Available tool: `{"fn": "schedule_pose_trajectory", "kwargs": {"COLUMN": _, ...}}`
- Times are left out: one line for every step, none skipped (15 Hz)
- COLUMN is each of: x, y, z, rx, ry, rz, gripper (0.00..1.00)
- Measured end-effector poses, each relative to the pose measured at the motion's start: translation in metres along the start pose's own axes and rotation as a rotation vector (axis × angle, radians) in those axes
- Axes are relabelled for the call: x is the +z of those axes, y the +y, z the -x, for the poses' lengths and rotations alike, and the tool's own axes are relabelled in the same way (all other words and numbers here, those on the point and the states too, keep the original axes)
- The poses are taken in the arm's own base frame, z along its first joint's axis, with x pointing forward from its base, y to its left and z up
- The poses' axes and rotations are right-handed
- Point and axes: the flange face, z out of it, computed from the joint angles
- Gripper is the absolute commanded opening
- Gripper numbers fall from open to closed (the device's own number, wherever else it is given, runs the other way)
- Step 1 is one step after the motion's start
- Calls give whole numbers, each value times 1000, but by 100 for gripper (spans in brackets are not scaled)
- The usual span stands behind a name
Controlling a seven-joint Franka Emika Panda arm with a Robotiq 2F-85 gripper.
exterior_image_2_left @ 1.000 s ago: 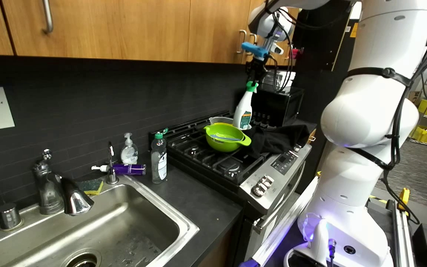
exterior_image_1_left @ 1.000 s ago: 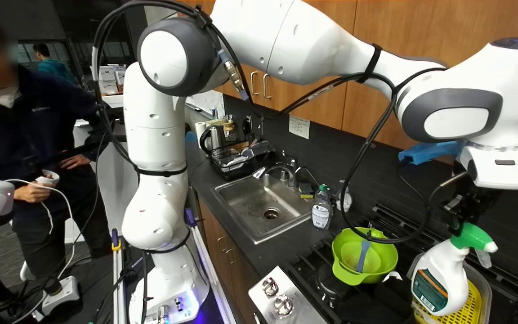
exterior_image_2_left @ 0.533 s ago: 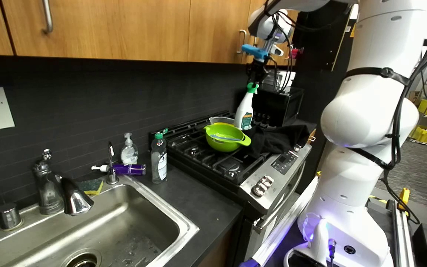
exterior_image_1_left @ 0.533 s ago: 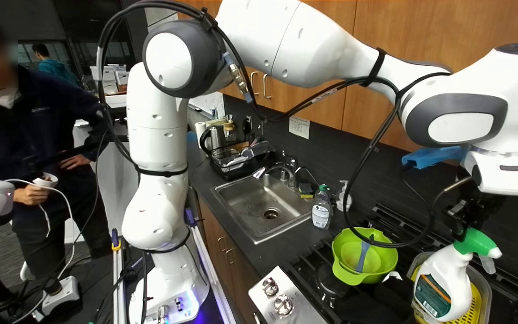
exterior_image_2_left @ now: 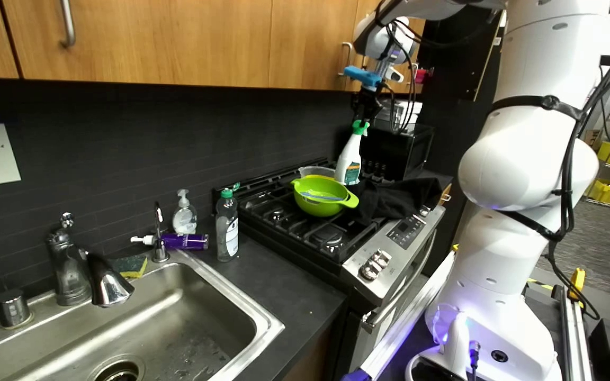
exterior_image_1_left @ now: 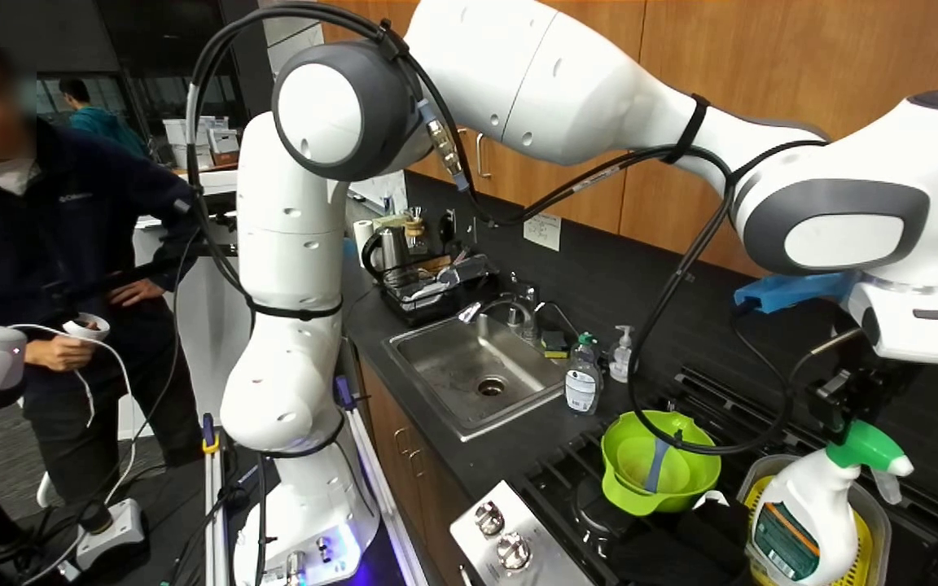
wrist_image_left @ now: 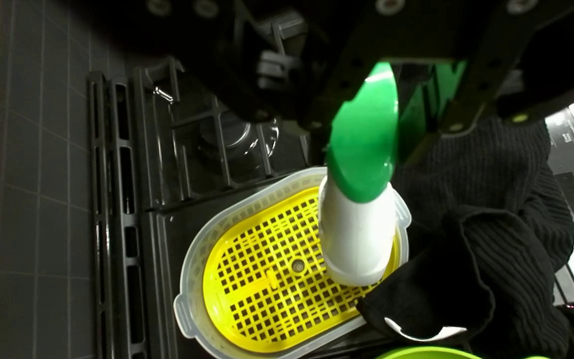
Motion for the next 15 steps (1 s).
{"fn": "schedule_pose_trajectory", "kwargs": {"x": 2, "y": 0, "z": 0, "rx": 0, "ry": -1, "rz": 3, "gripper": 14}}
{"fn": "schedule_pose_trajectory", "kwargs": {"x": 4, "y": 0, "z": 0, "rx": 0, "ry": -2, "rz": 7, "gripper": 14}}
{"fn": "schedule_pose_trajectory", "kwargs": {"x": 5, "y": 0, "z": 0, "rx": 0, "ry": -3, "rz": 9, "gripper": 14}}
{"fn": "schedule_pose_trajectory", "kwargs": {"x": 6, "y": 0, "z": 0, "rx": 0, "ry": -3, "rz": 11, "gripper": 14}}
{"fn": "schedule_pose_trajectory", "kwargs": {"x": 8, "y": 0, "z": 0, "rx": 0, "ry": -4, "rz": 13, "gripper": 14}}
{"fn": "schedule_pose_trajectory", "kwargs": {"x": 9, "y": 0, "z": 0, "rx": 0, "ry": -5, "rz": 15, "gripper": 14}}
{"fn": "schedule_pose_trajectory", "kwargs": {"x": 10, "y": 0, "z": 0, "rx": 0, "ry": -5, "rz": 17, "gripper": 14}}
{"fn": "schedule_pose_trajectory", "kwargs": {"x": 10, "y": 0, "z": 0, "rx": 0, "ry": -5, "rz": 18, "gripper": 14}}
{"fn": "schedule_pose_trajectory", "kwargs": {"x": 11, "y": 0, "z": 1, "rx": -1, "ry": -6, "rz": 19, "gripper": 14}}
{"fn": "schedule_pose_trajectory", "kwargs": {"x": 12, "y": 0, "z": 1, "rx": -2, "ry": -6, "rz": 20, "gripper": 14}}
{"fn": "schedule_pose_trajectory", "kwargs": {"x": 12, "y": 0, "z": 2, "rx": -3, "ry": -7, "rz": 21, "gripper": 14}}
{"fn": "schedule_pose_trajectory", "kwargs": {"x": 13, "y": -1, "z": 3, "rx": -6, "ry": -8, "rz": 23, "gripper": 14}}
{"fn": "schedule_pose_trajectory", "kwargs": {"x": 14, "y": -1, "z": 4, "rx": -8, "ry": -9, "rz": 26, "gripper": 14}}
{"fn": "schedule_pose_trajectory", "kwargs": {"x": 16, "y": -1, "z": 5, "rx": -11, "ry": -11, "rz": 29, "gripper": 14}}
{"fn": "schedule_pose_trajectory", "kwargs": {"x": 18, "y": -1, "z": 6, "rx": -14, "ry": -13, "rz": 32, "gripper": 14}}
